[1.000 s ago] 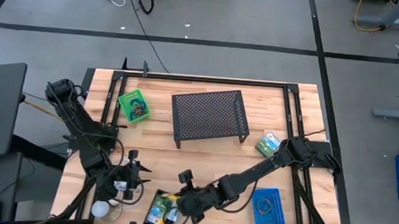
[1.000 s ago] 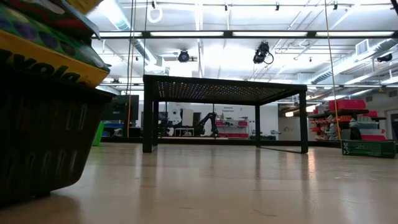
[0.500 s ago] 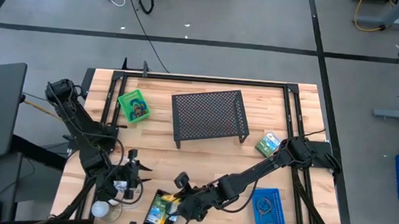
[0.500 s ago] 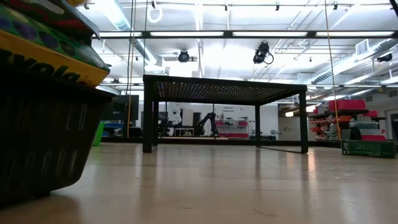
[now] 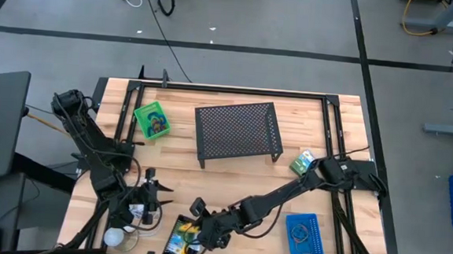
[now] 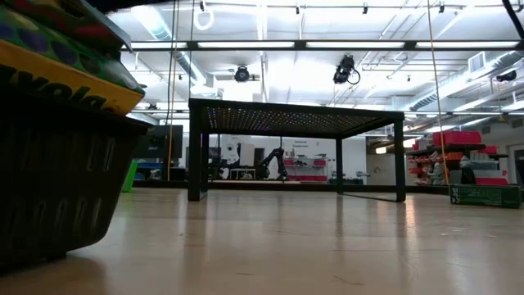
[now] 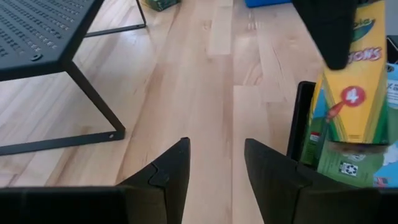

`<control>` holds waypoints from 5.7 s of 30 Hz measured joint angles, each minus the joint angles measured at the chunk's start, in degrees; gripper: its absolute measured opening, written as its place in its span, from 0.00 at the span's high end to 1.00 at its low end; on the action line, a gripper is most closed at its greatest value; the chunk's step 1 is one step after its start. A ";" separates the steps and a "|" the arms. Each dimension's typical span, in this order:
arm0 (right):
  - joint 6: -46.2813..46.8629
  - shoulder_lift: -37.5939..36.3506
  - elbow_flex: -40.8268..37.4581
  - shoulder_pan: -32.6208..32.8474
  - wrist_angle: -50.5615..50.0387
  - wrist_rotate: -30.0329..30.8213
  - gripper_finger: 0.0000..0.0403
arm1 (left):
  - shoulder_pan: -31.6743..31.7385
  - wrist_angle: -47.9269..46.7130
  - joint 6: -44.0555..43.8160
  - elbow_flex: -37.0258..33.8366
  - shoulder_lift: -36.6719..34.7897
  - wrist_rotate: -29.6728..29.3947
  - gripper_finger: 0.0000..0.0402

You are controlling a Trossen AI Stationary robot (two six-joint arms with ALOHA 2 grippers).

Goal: Pick & Place Office Desk Supplies
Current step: Put the yellow crayon box into the black bin

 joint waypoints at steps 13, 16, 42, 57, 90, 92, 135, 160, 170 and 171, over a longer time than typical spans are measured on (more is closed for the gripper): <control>-10.45 2.57 0.04 -0.83 -1.58 -0.36 0.93 | 0.68 0.05 -0.35 0.00 0.00 -1.00 0.60; -10.38 3.07 -0.02 -0.79 -1.93 -1.01 0.93 | 1.13 -0.11 -0.35 0.00 0.00 -0.91 0.60; -12.82 3.10 6.42 0.48 -4.69 12.70 0.74 | 1.86 -0.38 -0.20 0.00 0.00 -0.92 0.60; -8.05 2.99 10.10 1.62 -12.36 4.58 0.80 | 1.84 -0.39 0.92 0.00 0.00 -1.21 0.60; -5.93 4.70 10.01 1.79 -15.43 7.75 0.53 | 1.84 -0.31 0.90 0.00 0.00 -2.33 0.60; -5.52 4.70 10.01 1.93 -15.45 8.23 0.50 | 1.84 -0.31 0.90 0.00 0.00 -2.35 0.60; 40.69 2.45 10.14 6.45 -43.16 20.81 0.53 | 1.84 -0.31 2.12 0.00 0.00 -3.48 0.60; 35.66 -10.06 -9.27 -0.39 1.03 1.90 0.53 | 1.70 6.95 14.89 0.04 -0.26 -7.07 0.60; 26.13 -34.29 -36.47 -4.55 30.92 -4.60 0.58 | 1.79 8.13 15.13 0.04 -0.39 -7.95 0.60; 27.36 -37.58 -40.21 -4.80 31.32 -2.58 0.59 | 1.79 8.13 15.13 0.04 -0.41 -7.95 0.60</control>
